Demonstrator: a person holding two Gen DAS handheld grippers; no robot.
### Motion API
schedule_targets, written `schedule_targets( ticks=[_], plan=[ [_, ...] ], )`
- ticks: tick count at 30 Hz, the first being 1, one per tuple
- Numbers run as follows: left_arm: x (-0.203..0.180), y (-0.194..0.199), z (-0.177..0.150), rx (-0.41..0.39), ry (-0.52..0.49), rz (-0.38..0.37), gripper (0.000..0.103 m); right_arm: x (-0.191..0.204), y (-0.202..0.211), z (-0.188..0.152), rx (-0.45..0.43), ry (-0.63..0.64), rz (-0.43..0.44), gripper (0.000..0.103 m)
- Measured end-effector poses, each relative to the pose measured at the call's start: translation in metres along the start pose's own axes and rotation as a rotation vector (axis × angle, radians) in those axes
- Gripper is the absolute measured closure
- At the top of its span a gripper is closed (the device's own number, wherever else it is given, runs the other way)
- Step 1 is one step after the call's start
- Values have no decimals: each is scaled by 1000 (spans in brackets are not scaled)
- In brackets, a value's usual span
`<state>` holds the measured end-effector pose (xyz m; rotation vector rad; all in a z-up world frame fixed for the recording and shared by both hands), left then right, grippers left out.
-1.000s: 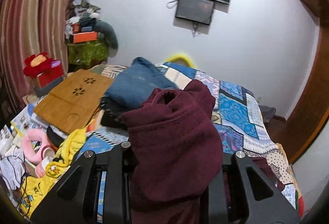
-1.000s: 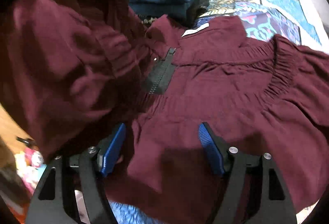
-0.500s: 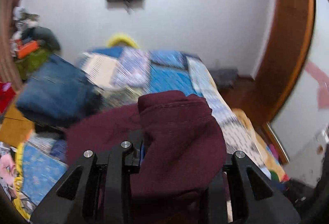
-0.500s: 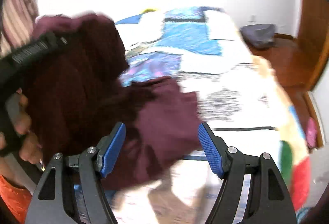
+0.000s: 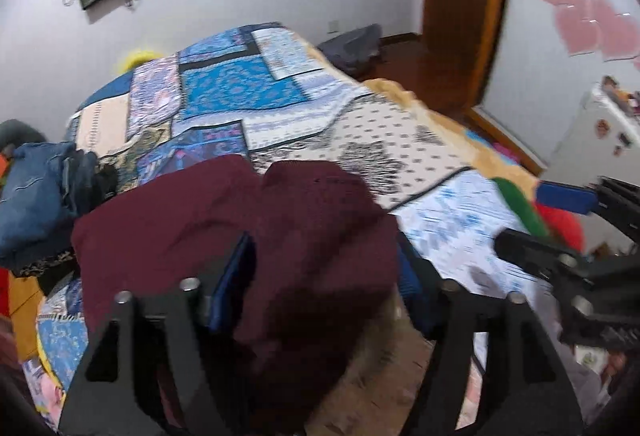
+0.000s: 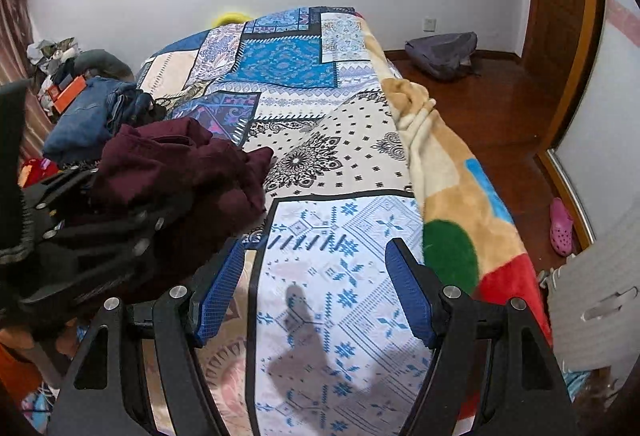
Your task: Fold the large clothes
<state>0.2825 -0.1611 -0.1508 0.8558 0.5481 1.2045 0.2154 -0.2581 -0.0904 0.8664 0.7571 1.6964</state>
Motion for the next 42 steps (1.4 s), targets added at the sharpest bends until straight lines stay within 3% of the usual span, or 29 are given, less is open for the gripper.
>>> schedule_targets(
  ticks=[7,12,14,16,21,26,32,38,42],
  plan=[
    [12,47,-6,-58,7,-28,32,-2,19,3,-51,16,23,33],
    [56,81,-13,-135,82,27,24,23,24,20,-92,85,53,33],
    [82,89,-17,-150,127,43,18,37,24,26,-107,124,70,33],
    [108,91,-23,-151,168,67,17,55,24,35,-121,170,92,33],
    [151,72,-46,-67,237,107,17,95,11,52,-124,254,176,33],
    [152,36,-76,54,241,88,17,120,-24,63,-48,291,215,33],
    [128,15,-108,125,177,46,15,89,-65,58,97,204,175,33],
    [118,11,-128,124,146,107,8,57,-74,39,130,172,172,22],
    [122,18,-134,134,188,83,9,50,-78,31,149,150,176,20]
  ],
)
Point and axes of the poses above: each gripper's, at about its wrist camera, not at the fingertips, and y roughly against the way its jaws point, x to its left, z to its top, the point moved 3 cm from there along -y, roughly the way its jaws point, and after that the axes turned 4 degrees about x, right-handed, at the moved point
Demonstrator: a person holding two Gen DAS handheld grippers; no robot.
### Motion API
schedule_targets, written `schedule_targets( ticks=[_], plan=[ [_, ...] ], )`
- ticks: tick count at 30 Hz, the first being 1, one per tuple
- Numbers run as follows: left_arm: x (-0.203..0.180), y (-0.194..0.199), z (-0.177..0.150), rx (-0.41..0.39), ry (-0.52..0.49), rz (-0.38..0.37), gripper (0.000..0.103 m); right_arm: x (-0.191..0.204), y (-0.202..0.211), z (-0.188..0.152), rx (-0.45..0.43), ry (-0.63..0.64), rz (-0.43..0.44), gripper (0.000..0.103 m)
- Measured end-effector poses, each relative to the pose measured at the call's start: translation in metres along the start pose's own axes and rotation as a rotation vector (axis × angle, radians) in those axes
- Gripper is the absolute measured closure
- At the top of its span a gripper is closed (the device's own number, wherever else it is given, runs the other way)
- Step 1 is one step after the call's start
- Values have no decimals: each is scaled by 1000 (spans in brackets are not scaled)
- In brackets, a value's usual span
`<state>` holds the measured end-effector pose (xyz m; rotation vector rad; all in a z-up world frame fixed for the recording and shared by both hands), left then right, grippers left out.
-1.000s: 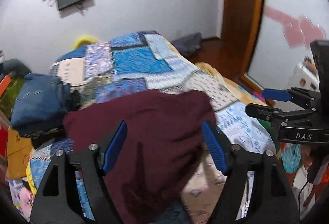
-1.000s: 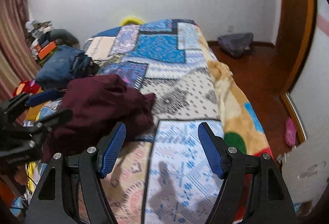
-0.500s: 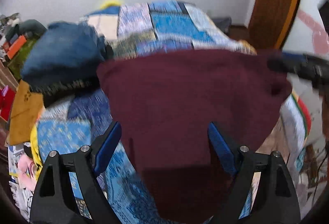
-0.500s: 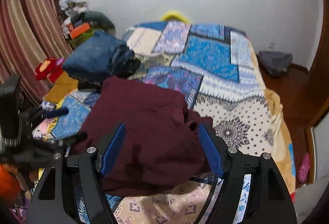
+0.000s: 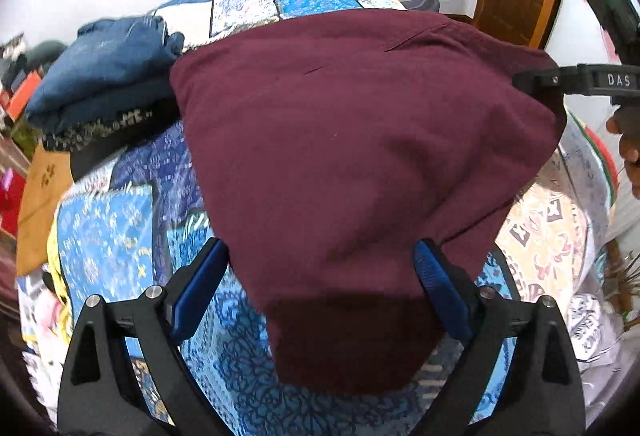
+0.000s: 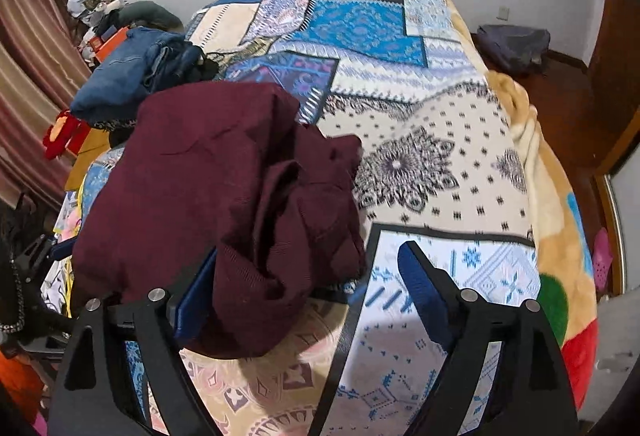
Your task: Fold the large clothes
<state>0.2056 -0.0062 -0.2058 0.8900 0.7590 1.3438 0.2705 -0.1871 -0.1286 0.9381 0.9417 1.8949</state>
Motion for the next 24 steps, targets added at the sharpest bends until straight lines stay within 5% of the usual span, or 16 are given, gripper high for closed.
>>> schedule_targets(
  ticks=[9,15,24],
  plan=[
    [55,42,10,-96,179,-1,9,30,31,18,6,188,-105,20],
    [99,49,29,-127,323,-4,9,60,41,43,-45,276,-43,18],
    [116,5,40,-12,487,-224,9,37,-14,59,110,182,8,18]
  ],
)
Point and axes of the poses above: each gripper's, at about its wrist camera, not at the fingertips, and y roughly against the way its jaws point, x to its left, z to its top, the point moved 3 cm from there along -y, roughly the way its jaws point, and after that the axes turned 4 degrees about x, right-handed, at the moved point
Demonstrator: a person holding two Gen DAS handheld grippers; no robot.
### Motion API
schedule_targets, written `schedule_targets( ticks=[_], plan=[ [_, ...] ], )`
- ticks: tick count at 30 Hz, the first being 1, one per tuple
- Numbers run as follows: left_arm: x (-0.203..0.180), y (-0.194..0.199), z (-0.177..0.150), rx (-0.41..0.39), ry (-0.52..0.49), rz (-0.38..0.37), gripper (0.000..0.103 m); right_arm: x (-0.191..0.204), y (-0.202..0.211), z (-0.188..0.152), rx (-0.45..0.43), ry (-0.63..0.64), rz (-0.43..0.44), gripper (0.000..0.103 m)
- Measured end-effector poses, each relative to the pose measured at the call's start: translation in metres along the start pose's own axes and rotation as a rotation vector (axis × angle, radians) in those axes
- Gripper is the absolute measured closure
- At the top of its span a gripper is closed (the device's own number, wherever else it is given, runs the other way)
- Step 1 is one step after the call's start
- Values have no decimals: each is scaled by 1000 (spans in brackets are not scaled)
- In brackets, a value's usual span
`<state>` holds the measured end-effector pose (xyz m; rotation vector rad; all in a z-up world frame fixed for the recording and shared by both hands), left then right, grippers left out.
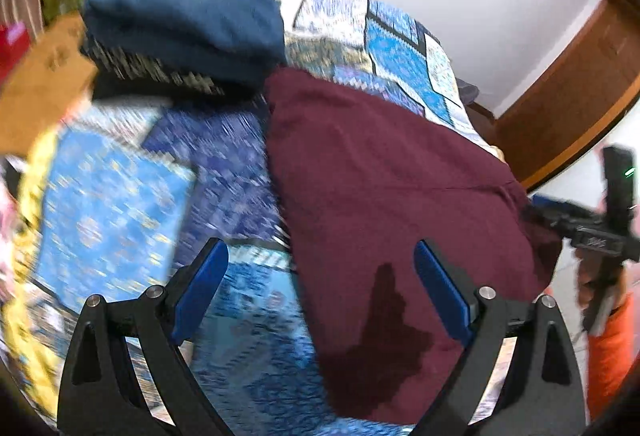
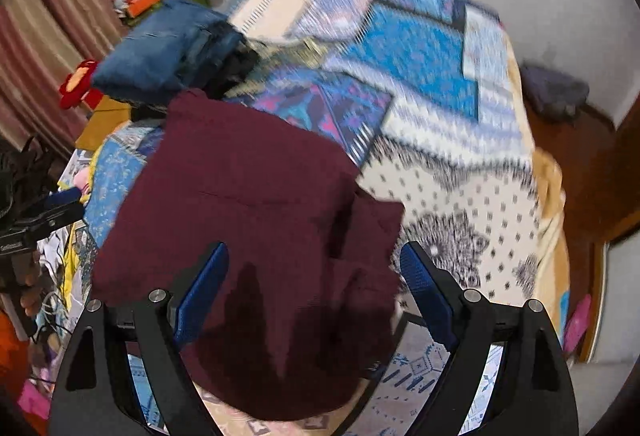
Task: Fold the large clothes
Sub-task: 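Grasp the folded maroon shirt with both tools from its sides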
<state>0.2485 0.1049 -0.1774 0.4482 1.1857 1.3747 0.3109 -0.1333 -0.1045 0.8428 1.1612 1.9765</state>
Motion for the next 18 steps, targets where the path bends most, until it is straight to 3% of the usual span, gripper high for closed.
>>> schedule_targets(
  ticks=[3,7,12,18],
  plan=[
    [5,-20,-2,57,64,-71,9,-20,-17,-9,80,-55,40,18],
    [14,-48,-5,147,148,-147,9,-45,-33,-17,137,-180,223,11],
    [23,-70,-5,212,245,-249,8,-52,-53,-17,196,-260,352,3],
    [24,-86,5,242,268,-275,7,-48,-71,-2,236,-291,442,1]
  ],
)
Point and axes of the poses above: each gripper's, at about its wrist camera, not at the fingertips, and y roughly against the way its jaws point, x to its left, z to its top, the point moved 3 cm from there along -y, roughly the way its jaws point, and after that the axes turned 4 degrees about x, right-handed, at the moved point
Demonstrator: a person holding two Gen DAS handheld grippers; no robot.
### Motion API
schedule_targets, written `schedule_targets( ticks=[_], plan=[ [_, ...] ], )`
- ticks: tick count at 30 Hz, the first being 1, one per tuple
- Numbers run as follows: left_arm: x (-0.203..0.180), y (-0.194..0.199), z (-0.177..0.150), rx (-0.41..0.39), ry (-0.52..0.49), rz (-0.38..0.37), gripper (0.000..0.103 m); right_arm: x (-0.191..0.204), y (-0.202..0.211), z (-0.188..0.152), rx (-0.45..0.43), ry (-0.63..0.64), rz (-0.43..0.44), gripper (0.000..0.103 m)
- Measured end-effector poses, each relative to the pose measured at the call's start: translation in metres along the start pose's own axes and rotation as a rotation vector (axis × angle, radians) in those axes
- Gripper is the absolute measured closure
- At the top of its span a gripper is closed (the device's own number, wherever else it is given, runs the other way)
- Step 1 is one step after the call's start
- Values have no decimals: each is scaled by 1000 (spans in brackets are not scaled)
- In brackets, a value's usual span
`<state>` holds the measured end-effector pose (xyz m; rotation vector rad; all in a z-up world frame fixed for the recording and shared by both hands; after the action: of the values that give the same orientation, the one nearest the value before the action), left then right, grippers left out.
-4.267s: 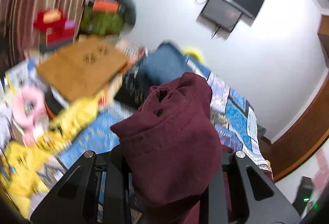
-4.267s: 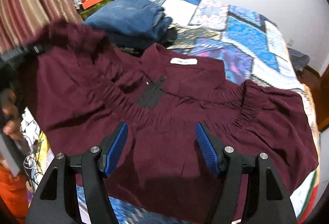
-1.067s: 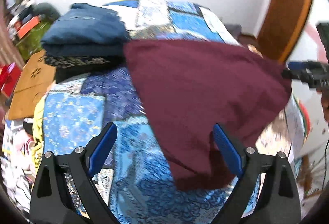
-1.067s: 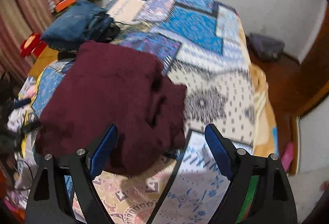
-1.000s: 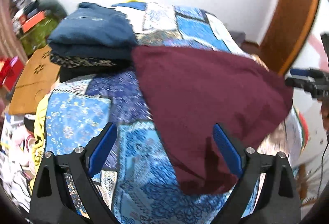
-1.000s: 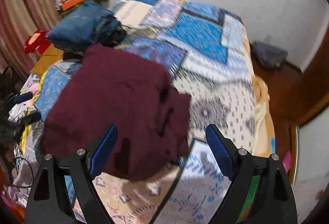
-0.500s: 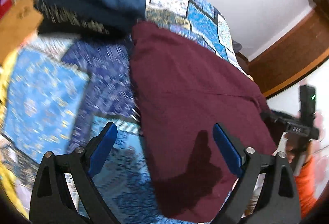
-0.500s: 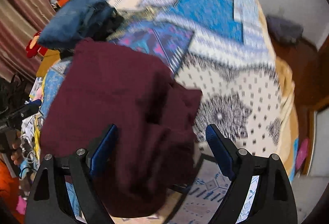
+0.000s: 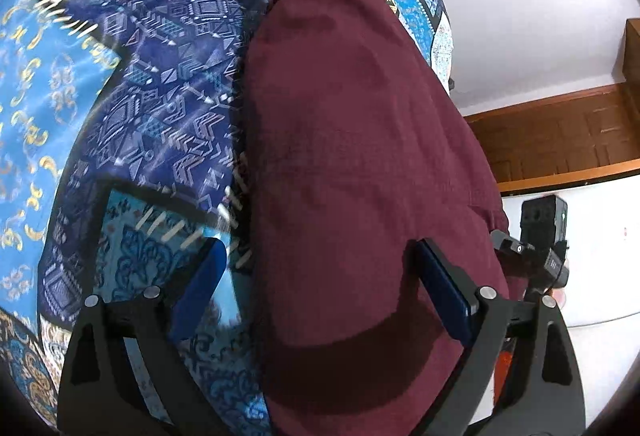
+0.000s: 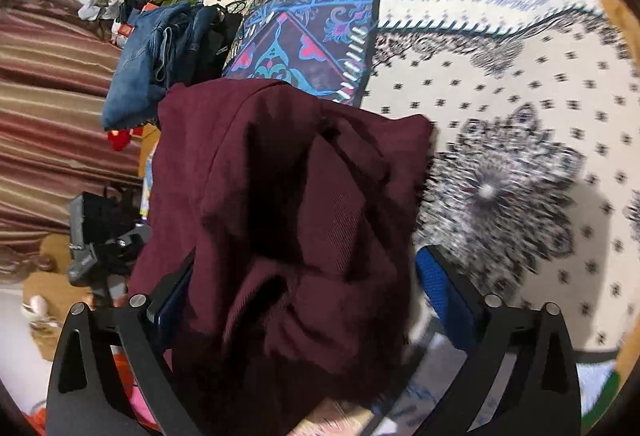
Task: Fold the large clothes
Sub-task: 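Grasp the folded maroon shirt with both tools from its sides, then lift the shirt with both tools onto the clothes pile and open them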
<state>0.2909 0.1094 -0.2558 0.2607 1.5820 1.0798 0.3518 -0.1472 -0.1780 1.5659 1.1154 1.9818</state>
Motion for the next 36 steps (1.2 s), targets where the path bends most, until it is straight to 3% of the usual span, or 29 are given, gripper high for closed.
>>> schedule_targets(
  ticks=[2,7,8,10,14,19,24,29,36],
  plan=[
    [-3,-5,3,9,-3,7,6,-1,-9,7,41,-24,41,1],
    [-15,-13,7,3,-16,12,8,2,-12,11,53,-43,12,6],
    [-18,-14,6,12,-23,-7,17,4,-11,9,44,-36,5,11],
    [-23,-14,4,11,-35,1,21,8,-5,3,20,-34,-7,21],
    [-37,-5,-3,-7,-109,45,39,20,9,-6,-30,-16,-45,46],
    [-61,22,-13,-29,-198,30,59,35,29,-23,-49,-17,-27,68],
    [-99,64,-26,-104,-353,66,65,65,51,-41,-102,40,-55,74],
    [-124,120,-24,-218,-446,60,65,115,76,-31,-208,134,-75,74],
    [-131,221,22,-385,-503,68,65,185,88,11,-328,249,-9,74]
  ],
)
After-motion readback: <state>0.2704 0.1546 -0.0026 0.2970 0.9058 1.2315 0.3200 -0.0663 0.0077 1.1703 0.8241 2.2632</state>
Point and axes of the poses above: each gripper's, at about its wrist camera, not at the fingertips, and y roughly against the way its jaws point, x to its left, z to its top, the point moved 3 cm from there along -y, roughly the way its jaws point, and after that the axes turned 4 degrees about x, right-handed, at the moved point
